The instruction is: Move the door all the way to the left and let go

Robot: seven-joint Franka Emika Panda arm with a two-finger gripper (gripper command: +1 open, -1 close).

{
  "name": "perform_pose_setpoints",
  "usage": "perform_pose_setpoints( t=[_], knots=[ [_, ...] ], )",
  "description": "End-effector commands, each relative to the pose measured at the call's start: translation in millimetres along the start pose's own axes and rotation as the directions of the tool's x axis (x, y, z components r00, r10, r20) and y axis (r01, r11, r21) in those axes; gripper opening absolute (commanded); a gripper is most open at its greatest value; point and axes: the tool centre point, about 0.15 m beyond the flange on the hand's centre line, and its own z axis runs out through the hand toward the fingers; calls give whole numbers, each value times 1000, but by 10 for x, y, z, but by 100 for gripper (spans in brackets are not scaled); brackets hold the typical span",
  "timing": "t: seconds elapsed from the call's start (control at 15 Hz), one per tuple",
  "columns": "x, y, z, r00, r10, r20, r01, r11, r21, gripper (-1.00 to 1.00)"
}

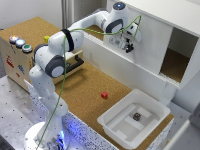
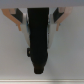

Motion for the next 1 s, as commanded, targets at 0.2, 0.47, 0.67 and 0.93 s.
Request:
perform_pose_setpoints(
  t=[0.2,0.47,0.67,0.93],
  knots=[
    [394,-608,266,999,-38,-15,36,995,-88,-100],
    [431,-799,264,998,-65,-22,63,994,-84,-100],
    [461,-925,287,997,-74,-26,72,995,-72,-100],
    [525,-1143,298,994,-108,-33,107,993,-47,-100]
  ],
)
